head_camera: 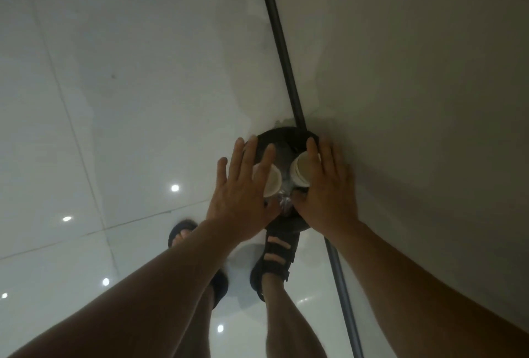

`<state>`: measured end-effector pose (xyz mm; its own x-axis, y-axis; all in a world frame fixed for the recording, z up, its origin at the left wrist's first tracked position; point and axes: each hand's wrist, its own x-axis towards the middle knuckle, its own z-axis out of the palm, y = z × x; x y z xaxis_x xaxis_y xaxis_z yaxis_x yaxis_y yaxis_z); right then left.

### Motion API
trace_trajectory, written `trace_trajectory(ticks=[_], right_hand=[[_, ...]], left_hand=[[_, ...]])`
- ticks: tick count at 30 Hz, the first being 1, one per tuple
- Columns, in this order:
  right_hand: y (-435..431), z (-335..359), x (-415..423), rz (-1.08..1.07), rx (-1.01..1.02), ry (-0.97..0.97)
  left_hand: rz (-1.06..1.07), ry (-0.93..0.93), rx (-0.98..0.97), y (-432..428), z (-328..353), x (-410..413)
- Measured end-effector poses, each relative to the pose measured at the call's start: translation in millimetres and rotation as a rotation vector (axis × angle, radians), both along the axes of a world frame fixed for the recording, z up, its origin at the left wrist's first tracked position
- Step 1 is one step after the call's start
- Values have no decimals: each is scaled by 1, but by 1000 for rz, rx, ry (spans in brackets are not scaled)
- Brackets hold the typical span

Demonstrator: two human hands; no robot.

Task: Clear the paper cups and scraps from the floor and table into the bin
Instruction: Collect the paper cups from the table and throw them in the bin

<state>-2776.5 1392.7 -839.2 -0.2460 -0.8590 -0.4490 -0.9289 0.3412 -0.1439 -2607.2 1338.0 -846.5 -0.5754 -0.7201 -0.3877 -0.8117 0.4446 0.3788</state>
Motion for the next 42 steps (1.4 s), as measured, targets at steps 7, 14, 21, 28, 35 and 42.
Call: trace_trajectory(ticks=[7, 14, 21, 28, 35, 42], right_hand=[[-35, 132, 36, 18, -92, -17], [-69, 288, 95, 73, -176, -63], [-70, 427, 141, 362, -254, -3], [-43, 496, 174, 639, -284, 32], [7, 531, 195, 859, -321, -12], [72, 562, 248, 1060, -325, -97]], left_hand=[[91, -102, -130, -67, 136, 36], [137, -170, -256, -81, 296, 106], [354, -166, -307, -45, 427, 172], [623, -181, -336, 37, 498, 207], [894, -192, -403, 130, 547, 214], [1128, -235, -461, 234, 576, 238]])
